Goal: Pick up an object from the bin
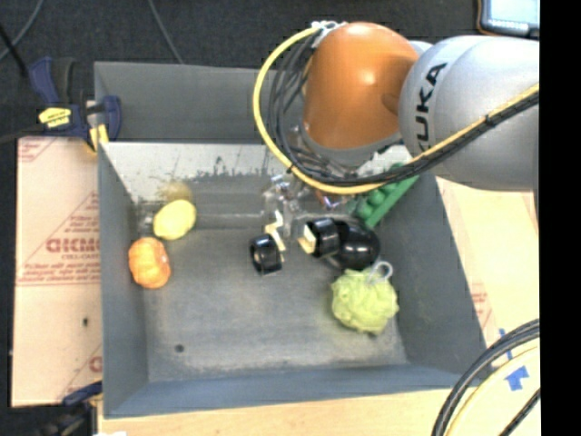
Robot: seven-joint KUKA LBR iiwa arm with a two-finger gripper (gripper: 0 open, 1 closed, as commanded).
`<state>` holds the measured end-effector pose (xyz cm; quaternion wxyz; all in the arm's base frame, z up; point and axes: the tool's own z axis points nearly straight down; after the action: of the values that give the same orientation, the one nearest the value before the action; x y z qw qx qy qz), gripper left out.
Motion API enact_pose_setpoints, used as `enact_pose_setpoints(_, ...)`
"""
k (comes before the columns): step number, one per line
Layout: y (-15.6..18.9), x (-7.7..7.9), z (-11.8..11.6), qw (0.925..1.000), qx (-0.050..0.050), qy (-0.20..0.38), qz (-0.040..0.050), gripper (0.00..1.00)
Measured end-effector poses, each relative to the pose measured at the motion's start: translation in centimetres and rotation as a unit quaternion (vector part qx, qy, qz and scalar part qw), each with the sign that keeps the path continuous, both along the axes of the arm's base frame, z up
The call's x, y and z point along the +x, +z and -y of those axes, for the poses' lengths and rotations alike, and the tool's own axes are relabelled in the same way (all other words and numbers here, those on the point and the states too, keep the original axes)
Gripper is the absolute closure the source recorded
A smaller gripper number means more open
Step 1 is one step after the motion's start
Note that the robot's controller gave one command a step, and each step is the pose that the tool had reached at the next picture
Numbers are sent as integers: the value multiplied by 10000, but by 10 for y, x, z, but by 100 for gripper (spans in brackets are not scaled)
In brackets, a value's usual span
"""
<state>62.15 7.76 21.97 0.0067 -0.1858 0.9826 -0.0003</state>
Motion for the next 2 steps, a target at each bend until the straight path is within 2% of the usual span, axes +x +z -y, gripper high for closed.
enact_pose_setpoints(1, -22, -1, -13, 9968, -12, 795, 78, 100)
enact_pose_setpoints(2, -49, -2, -24, 9867, -19, 1624, 10, 100)
